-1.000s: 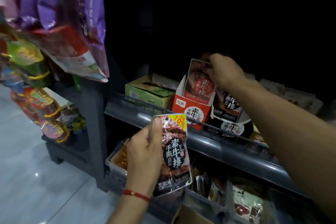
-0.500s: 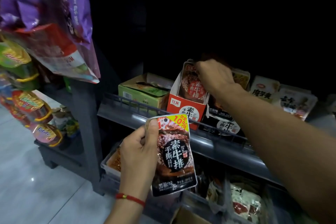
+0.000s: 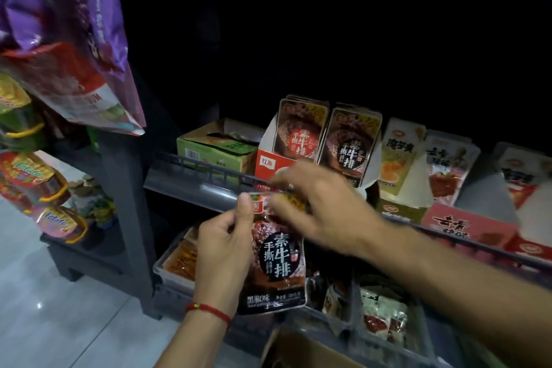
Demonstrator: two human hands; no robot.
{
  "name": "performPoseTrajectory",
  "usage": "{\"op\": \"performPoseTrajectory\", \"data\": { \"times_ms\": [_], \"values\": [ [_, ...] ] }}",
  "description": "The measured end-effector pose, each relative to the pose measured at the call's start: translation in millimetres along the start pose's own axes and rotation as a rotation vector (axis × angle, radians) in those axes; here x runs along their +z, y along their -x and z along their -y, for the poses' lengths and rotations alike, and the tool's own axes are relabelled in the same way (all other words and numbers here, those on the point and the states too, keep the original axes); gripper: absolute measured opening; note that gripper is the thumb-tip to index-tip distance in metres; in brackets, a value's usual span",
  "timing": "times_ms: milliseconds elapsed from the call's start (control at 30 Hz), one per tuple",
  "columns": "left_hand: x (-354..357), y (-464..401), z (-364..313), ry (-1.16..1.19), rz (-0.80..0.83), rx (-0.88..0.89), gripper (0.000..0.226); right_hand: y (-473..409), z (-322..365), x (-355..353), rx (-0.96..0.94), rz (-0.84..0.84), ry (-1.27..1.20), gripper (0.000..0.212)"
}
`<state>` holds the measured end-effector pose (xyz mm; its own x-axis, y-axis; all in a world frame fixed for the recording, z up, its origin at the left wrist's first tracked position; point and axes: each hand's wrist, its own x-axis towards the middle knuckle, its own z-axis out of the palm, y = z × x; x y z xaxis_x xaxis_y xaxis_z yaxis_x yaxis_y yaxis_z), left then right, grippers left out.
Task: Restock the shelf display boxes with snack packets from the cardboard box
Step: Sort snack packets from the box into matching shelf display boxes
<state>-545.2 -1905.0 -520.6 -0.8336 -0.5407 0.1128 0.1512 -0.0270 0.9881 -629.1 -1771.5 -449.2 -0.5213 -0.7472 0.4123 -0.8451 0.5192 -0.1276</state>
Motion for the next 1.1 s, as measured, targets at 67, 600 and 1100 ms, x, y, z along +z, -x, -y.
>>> {"op": "performPoseTrajectory", "data": {
  "times_ms": [67, 600, 1100],
  "values": [
    [4.9, 3.6, -1.4, 0.011, 0.026, -0.003, 0.056, 22.8, 2.3, 6.8, 0.114, 0.070, -0.176, 0.025],
    [6.4, 3.5, 5.2, 0.222, 0.137, -0.042, 0.050, 27.9, -55.8, -101.7, 0.435, -0.366, -0.522, 0.011],
    [10.2, -4.0, 7.9, 0.186, 0.140, -0.107, 0.036, -49.1, -148.7, -98.9, 0.645, -0.481, -0.234, 0.025]
  ]
}}
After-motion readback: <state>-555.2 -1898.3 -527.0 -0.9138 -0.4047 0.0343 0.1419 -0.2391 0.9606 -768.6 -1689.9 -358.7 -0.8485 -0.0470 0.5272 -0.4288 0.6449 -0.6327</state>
